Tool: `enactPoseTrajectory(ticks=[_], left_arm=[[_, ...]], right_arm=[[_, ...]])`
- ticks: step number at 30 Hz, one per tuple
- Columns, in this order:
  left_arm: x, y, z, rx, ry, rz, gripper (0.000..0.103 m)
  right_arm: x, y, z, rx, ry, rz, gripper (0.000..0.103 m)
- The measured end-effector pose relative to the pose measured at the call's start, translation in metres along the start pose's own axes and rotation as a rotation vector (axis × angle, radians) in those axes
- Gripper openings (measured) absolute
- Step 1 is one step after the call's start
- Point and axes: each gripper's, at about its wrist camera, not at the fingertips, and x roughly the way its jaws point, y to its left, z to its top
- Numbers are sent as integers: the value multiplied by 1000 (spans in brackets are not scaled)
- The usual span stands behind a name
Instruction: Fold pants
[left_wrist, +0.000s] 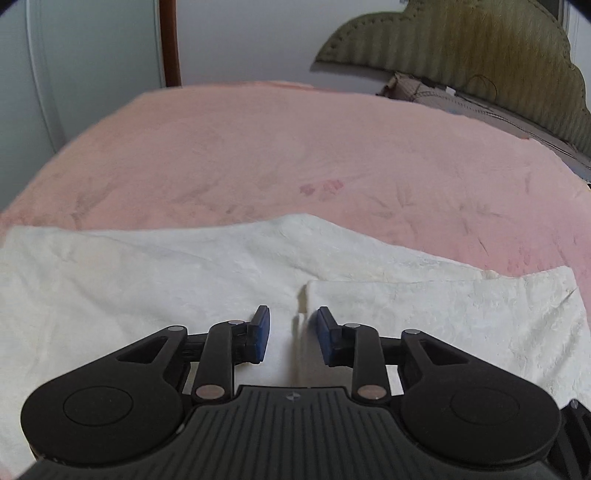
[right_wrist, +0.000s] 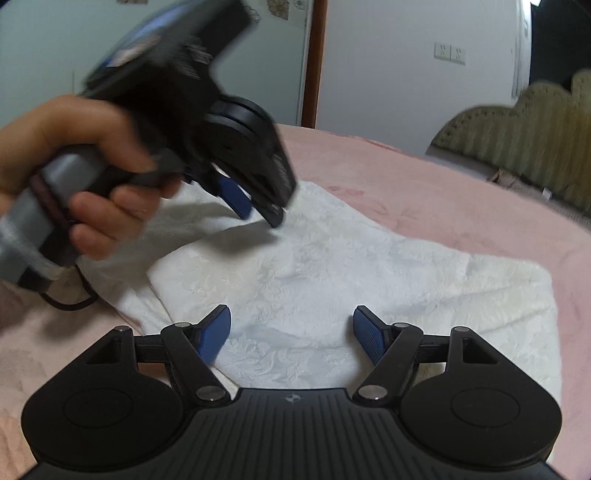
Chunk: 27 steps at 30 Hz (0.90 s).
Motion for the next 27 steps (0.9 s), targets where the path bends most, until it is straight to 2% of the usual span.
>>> enactPoseTrajectory(ticks=[2,4,6,9,13,22,27], left_arm=[[-18,1,-6,17,-50,20,35],[-29,1,-16,46,-68,32,48],[-31,0,-27,69,-66,45,54],[-27,-3,-40,73,-60,62,62],[-24,-6,-50,82,-103,112,74],[-24,-13,-58,122,-149,167,85],[-29,-15,-58,125,-173,187,84]], right_arm=[[1,-4,0,24,5,3,79],[1,-5,0,25,8,-14,84],[2,-5,0,27,12,-28,89],[3,-8,0,41,15,-26,91],[5,-10,2,54,20,-23,93],[8,-14,2,85,30,-25,99],[11,-16,3,95,32,-20,99]])
